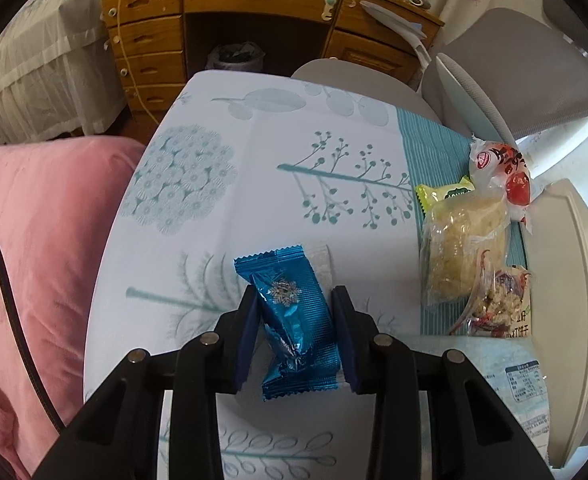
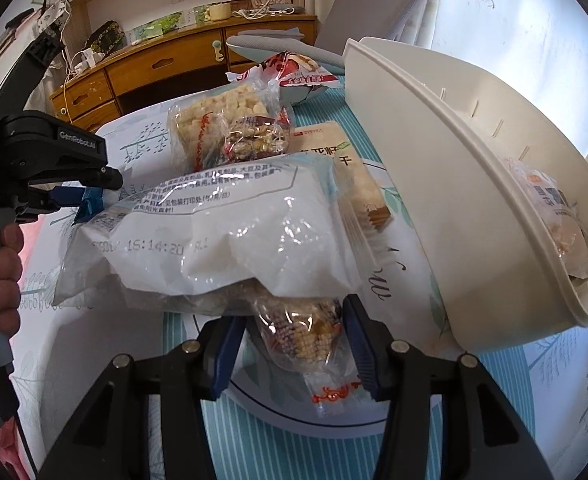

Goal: Organize snacks
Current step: 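Grasp the blue wrapped candy with the left gripper while the right grasps the clear nut bag, then carry the blue candy and nut bag into the white tray and open both grippers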

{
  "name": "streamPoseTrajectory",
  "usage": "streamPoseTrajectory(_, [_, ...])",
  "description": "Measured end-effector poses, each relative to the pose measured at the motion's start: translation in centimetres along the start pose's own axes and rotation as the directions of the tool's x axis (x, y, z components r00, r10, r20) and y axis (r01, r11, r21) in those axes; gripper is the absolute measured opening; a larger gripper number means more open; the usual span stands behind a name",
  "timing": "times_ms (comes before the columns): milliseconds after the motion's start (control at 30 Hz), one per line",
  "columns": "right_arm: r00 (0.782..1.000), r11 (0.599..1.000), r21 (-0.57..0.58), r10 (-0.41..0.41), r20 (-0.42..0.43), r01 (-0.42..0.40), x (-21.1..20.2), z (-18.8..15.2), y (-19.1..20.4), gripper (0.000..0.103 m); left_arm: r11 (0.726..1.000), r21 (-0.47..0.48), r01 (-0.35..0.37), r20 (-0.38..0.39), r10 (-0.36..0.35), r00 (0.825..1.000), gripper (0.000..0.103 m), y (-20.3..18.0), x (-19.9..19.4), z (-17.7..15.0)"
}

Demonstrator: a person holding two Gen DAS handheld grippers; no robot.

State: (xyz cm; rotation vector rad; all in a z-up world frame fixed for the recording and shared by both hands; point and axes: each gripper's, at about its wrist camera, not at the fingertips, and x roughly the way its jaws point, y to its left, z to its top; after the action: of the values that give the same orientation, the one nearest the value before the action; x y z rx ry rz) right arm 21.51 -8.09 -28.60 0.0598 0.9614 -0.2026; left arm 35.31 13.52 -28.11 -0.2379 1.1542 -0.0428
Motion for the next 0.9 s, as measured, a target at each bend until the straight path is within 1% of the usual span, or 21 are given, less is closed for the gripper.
streamPoseTrajectory(133, [1.000,1.000,0.016,0.005,-0.013,-0.005,-0.4,-0.4,-0.4,0.049,1.000,-0.011,0.001,-0.003,-0.001,1.000,0.034,0.7,-1.0,-1.3])
streamPoseTrajectory(300, [0.999,0.999,0.033,0.019,-0.035,-0.017,-1.2,-1.4,-0.8,0.049,1.000,-0.015,0.005,-0.026,-0.005,1.000,0.034,1.3,-2.2,-3.4])
streamPoseTrajectory(633, [0.993,0.997,0.029,0.071,-0.090,-0.069,-3.9,-4.6,-0.5,0.049,1.000,-0.007,0.013,-0.071,-0.013,0.997,0.034,2.6,-5.5,-8.0])
streamPoseTrajectory(767, [0.992,0.996,0.007,0.087,-0.086,-0.087,-5.7,-5.3,-0.6,0.049,1.000,0.004,0.024,-0.085,-0.024,0.996,0.034,2.7,-7.5,-9.8])
streamPoseTrajectory(900, [0.993,0.995,-0.007,0.099,-0.068,-0.099,-7.3,-5.3,-0.8,0.049,0.999,0.019,0.045,-0.091,-0.044,0.995,0.034,2.4,-9.5,-11.0])
